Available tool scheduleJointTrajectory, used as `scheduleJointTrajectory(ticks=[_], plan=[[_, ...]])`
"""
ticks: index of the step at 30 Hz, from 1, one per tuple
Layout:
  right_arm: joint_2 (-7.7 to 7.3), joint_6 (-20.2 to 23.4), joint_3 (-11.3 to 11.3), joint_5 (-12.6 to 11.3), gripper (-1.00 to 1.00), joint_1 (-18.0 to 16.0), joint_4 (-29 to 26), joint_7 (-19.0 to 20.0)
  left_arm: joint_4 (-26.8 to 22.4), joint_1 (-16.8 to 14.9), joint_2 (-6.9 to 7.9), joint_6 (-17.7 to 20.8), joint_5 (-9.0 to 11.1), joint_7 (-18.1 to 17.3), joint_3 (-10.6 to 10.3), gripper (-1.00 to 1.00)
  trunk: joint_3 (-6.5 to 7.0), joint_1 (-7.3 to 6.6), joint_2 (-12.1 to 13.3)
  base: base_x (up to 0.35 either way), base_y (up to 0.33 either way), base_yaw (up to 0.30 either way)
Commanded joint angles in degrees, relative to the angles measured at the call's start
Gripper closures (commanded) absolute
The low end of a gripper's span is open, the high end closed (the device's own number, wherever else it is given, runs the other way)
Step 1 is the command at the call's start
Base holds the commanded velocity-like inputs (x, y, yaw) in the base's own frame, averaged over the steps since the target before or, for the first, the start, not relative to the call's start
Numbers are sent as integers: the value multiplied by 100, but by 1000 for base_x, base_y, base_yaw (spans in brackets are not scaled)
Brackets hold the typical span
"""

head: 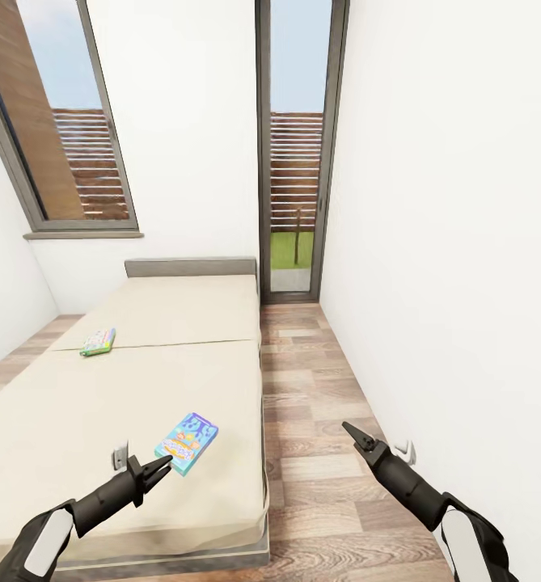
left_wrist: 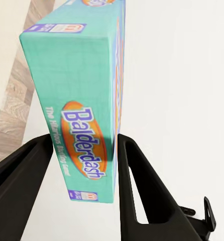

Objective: Put all the toys in the child's room - the three board games (two on the bed and one on the table), the two jigsaw puzzles on the table, and the tennis ball on the table - inside the toy box on the table in the child's room.

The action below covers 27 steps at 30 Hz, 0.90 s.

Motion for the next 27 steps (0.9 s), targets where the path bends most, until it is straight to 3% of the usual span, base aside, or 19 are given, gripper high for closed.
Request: scheduleJointTrajectory(ticks=[1, 8, 27], plan=[[6, 42, -15, -13, -100, -5, 3, 13, 2, -4, -1, 24, -5, -44, 10, 100, -6, 0, -3, 0, 0, 0], [9, 42, 3, -15, -100, -4, 10, 4, 2, -4, 5, 24, -10, -187, 11, 100, -6, 0, -3, 0, 0, 0], [23, 34, 11, -13, -100, -3, 2, -3, 2, -4, -2, 24, -18, -202, -34, 100, 335, -418, 759, 0, 0, 0]])
